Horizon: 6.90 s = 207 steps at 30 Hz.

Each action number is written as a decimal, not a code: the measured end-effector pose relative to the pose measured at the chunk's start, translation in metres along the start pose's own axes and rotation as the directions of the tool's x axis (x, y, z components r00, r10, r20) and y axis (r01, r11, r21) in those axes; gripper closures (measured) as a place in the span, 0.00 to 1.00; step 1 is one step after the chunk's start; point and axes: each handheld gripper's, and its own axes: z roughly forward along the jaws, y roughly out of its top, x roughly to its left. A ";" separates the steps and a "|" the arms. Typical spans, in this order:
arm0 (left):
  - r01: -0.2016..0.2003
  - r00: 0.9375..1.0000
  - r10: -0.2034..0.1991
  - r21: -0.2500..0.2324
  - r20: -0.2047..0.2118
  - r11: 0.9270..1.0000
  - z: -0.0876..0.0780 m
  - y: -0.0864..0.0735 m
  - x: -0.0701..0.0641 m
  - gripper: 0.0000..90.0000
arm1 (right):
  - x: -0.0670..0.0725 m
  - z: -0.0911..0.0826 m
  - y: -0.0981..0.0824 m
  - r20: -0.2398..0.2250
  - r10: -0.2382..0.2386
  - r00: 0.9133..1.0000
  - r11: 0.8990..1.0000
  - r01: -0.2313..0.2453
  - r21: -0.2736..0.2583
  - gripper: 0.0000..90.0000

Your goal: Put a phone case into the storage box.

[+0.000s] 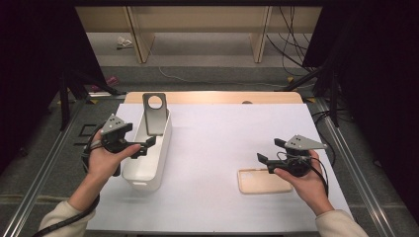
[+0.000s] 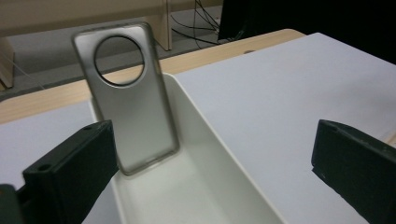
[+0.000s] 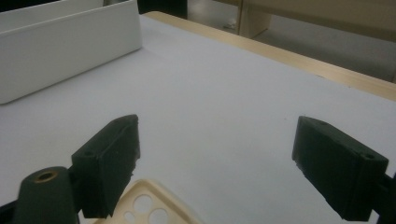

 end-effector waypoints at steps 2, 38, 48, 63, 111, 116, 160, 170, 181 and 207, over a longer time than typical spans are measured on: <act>0.000 1.000 0.000 0.000 0.009 1.000 -0.002 -0.003 -0.005 0.00 | -0.001 -0.001 0.000 0.003 0.002 1.000 1.000 -0.002 0.000 0.18; -0.038 0.997 0.038 -0.004 0.067 0.999 -0.017 -0.046 -0.051 0.04 | -0.011 0.001 -0.005 0.019 0.002 1.000 0.999 -0.003 0.051 0.18; -0.035 0.997 0.035 -0.005 0.073 0.999 -0.016 -0.047 -0.050 0.04 | -0.014 0.002 -0.004 0.028 0.002 1.000 0.997 -0.004 0.071 0.24; -0.030 0.998 0.030 -0.013 0.059 0.999 -0.016 -0.046 -0.051 0.06 | -0.019 -0.011 -0.013 -0.058 -0.178 0.982 0.893 0.187 0.410 1.00; -0.035 0.998 0.036 -0.005 0.060 0.999 -0.013 -0.047 -0.049 0.07 | 0.036 0.089 -0.002 -0.351 -0.292 0.890 0.718 0.446 0.535 1.00; -0.035 0.997 0.035 -0.004 0.063 0.999 -0.013 -0.047 -0.049 0.07 | 0.032 0.092 0.000 -0.329 -0.287 0.900 0.728 0.428 0.536 1.00; -0.034 0.997 0.034 -0.002 0.062 0.999 -0.013 -0.048 -0.048 0.08 | -0.059 0.085 -0.001 0.220 0.041 0.975 0.840 -0.152 0.521 1.00; -0.034 0.998 0.034 -0.008 0.057 0.999 -0.013 -0.049 -0.045 0.08 | -0.075 0.067 -0.007 0.263 0.093 0.960 0.836 -0.219 0.504 1.00; -0.066 0.996 0.067 -0.014 0.066 0.998 -0.013 -0.051 -0.041 0.08 | -0.080 0.058 -0.010 0.284 0.108 0.953 0.826 -0.245 0.507 1.00; -0.106 0.992 0.105 0.011 0.069 0.994 -0.011 -0.054 -0.039 0.08 | -0.068 0.046 0.000 0.198 -0.109 0.974 0.851 -0.012 0.526 0.43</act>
